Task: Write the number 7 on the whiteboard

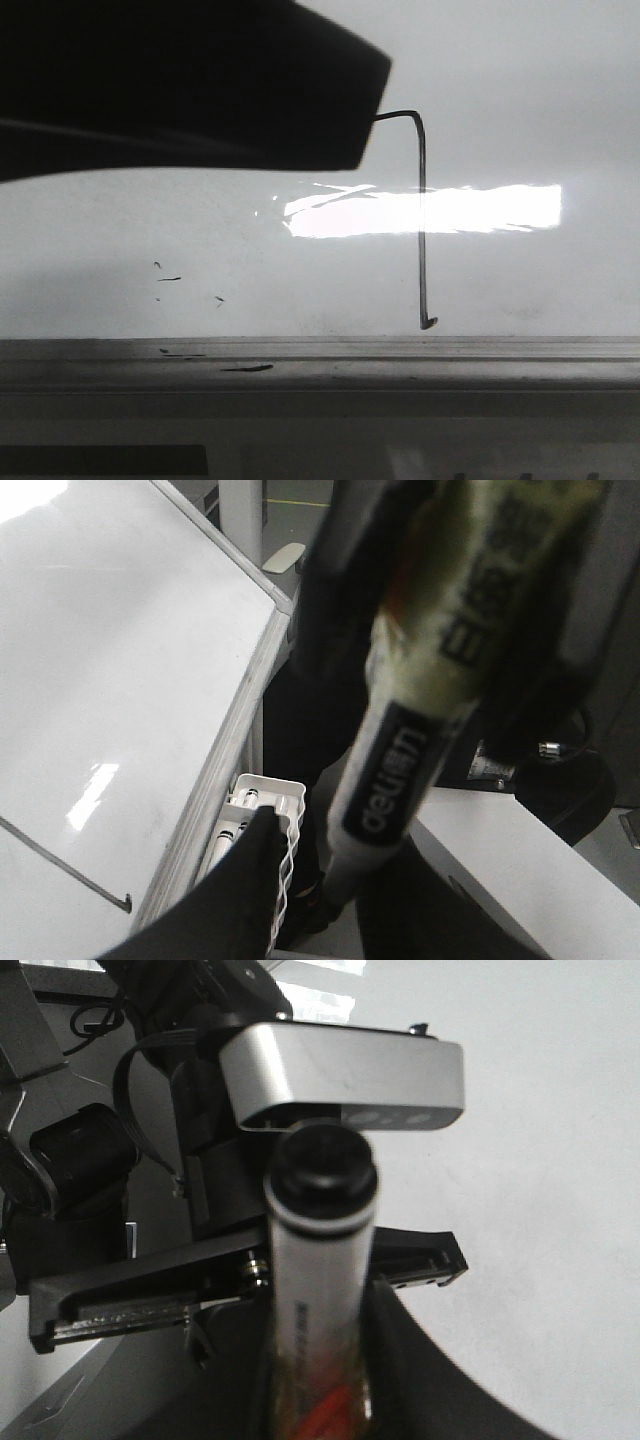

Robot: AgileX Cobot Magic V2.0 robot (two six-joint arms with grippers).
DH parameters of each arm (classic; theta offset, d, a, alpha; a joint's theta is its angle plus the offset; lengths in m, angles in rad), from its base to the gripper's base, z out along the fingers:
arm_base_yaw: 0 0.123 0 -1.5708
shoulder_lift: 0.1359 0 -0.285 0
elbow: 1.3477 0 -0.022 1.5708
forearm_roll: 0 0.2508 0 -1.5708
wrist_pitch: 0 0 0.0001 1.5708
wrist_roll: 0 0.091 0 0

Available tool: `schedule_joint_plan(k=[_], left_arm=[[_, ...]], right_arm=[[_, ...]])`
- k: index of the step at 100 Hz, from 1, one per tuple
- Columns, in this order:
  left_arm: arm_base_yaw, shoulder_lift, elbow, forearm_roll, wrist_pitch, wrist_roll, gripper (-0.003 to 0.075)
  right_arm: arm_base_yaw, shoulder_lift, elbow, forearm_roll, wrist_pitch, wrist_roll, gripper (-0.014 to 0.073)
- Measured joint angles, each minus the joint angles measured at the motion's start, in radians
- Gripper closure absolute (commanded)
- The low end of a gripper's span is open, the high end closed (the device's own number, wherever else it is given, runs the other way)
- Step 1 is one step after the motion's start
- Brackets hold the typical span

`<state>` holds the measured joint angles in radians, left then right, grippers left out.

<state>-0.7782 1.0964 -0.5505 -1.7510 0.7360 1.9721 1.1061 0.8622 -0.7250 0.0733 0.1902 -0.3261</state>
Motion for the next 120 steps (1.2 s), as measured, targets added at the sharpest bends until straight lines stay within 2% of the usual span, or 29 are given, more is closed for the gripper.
schedule_joint_plan(k=[7,41,71,81,93,98,120], left_arm=[[0.0,0.0,-0.002,0.002,0.004,0.0,0.0521],[0.0,0.001,-0.005,0.006,0.01,0.002,0.0522],[0.0,0.001,-0.005,0.016,0.037,0.002,0.0549],[0.0,0.001,-0.005,0.016,0.054,0.002,0.0506],[0.0,-0.003,-0.011,0.0,0.085,-0.004,0.0384],[0.0,-0.003,-0.011,0.0,0.085,-0.004,0.036],[0.0,-0.003,-0.011,-0.004,0.086,-0.006,0.0397]], right_arm=[[0.0,0.002,-0.003,0.0,0.0,0.0,0.0639],[0.0,0.002,-0.007,0.004,0.024,0.0,0.0639],[0.0,0.002,-0.008,0.036,0.031,0.002,0.0639],[0.0,0.002,-0.008,0.039,0.038,0.002,0.0639],[0.0,0.006,-0.006,0.043,0.082,0.002,0.0639],[0.0,0.007,-0.006,0.043,0.082,0.002,0.0639],[0.0,0.007,-0.006,0.047,0.09,0.002,0.0639]])
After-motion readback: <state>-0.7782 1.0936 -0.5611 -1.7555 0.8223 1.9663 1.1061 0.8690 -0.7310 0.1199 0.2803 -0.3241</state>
